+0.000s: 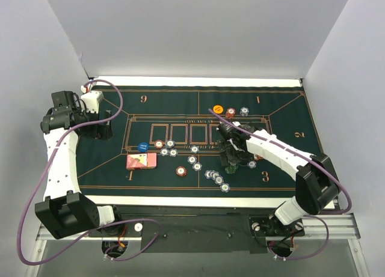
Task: Distribute texas hold em gaming equipment
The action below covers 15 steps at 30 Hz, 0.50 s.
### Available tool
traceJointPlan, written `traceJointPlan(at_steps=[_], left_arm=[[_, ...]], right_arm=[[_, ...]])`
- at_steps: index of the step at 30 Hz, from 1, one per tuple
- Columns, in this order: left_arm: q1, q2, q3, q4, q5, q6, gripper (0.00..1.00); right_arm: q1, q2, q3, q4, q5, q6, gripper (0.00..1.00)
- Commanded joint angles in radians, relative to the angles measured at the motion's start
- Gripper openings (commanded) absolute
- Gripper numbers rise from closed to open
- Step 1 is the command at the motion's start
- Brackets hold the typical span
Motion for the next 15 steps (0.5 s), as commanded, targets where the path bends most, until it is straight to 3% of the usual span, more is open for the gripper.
traceJointPlan(at_steps=[1,15], left_arm=[[0.006,-0.001,0.026,0.017,0.022,-0.008,0.96],[0.006,-0.006,0.026,0.012,0.009,-0.005,0.96]], right_arm=[[0.014,0.017,-0.028,-0.004,-0.027,-0.007,0.66],[0.011,0.075,-0.049,0.046,-0.053,-0.007,0.59]])
